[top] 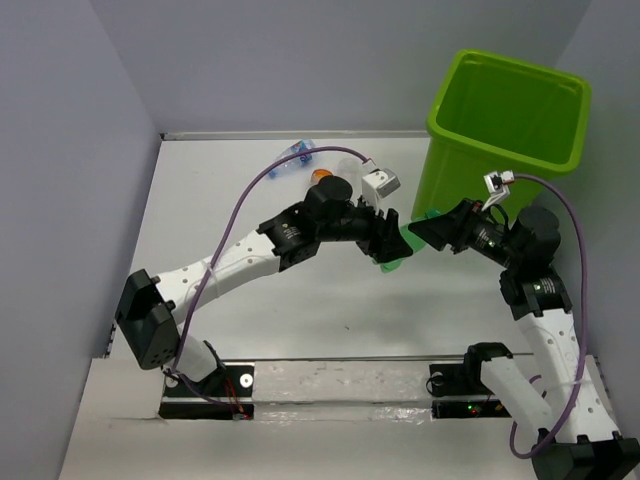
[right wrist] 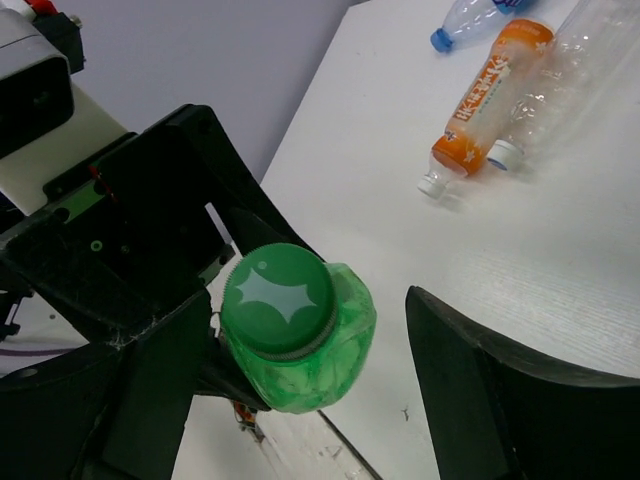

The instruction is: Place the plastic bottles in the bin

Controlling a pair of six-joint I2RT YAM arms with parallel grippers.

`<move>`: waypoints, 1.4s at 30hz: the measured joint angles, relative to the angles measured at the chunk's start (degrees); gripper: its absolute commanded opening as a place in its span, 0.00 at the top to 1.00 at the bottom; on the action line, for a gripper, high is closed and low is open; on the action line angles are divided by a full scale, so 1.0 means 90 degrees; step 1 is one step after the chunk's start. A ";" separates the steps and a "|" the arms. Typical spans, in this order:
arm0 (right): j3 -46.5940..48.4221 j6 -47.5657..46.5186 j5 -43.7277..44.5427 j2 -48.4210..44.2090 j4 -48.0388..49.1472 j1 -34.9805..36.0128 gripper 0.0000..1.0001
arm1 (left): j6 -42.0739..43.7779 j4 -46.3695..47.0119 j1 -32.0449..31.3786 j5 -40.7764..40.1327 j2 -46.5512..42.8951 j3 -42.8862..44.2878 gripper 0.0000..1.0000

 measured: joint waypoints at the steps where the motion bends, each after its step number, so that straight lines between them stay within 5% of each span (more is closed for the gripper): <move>1: -0.0005 0.0012 0.0002 0.0010 0.0024 0.0044 0.23 | 0.0000 0.0024 0.0000 0.0039 0.0041 0.0005 0.64; 4: -0.0010 -0.0002 0.0075 0.0032 0.0109 0.0151 0.44 | 0.0000 0.0083 -0.0032 0.0124 0.0124 0.0007 0.61; 6: -0.0010 -0.0015 0.0148 0.0044 0.0134 0.0187 0.67 | 0.0000 0.0090 -0.0068 0.0129 0.0136 0.0007 0.57; 10: -0.0002 -0.0044 0.0379 0.0036 0.0197 0.0189 0.88 | -0.0017 0.0058 -0.0073 0.0063 0.0136 0.0007 0.24; 13: 0.0206 -0.0163 0.0607 0.0087 -0.0007 0.0194 0.90 | -0.0022 0.0134 -0.0078 -0.0046 0.0134 0.0007 0.15; 24: 0.3269 -0.0867 0.1698 0.1314 -0.0537 0.0233 0.96 | -0.0221 -0.0187 0.0500 -0.2290 -0.0522 -0.0223 0.13; 31: 0.6200 -0.1749 0.3483 0.2793 -0.0801 0.0245 0.96 | -0.0644 -0.0335 0.1727 -0.3905 -0.0262 -0.0663 0.08; 37: 0.6970 -0.2873 0.5622 0.3825 -0.0940 0.0219 0.94 | -0.0719 -0.0488 0.1909 -0.4420 0.0852 -0.0661 0.07; 40: 0.6793 -0.3254 0.6309 0.4146 -0.1175 0.0177 0.65 | -0.0736 -0.0576 0.1967 -0.4483 0.1285 -0.0661 0.07; 41: 0.6727 -0.3356 0.6496 0.4209 -0.1256 0.0158 0.38 | -0.0736 -0.0593 0.1977 -0.4505 0.1365 -0.0661 0.07; 42: 0.6693 -0.3422 0.6606 0.4257 -0.1333 0.0138 0.26 | -0.0736 -0.0607 0.1999 -0.4546 0.1450 -0.0661 0.07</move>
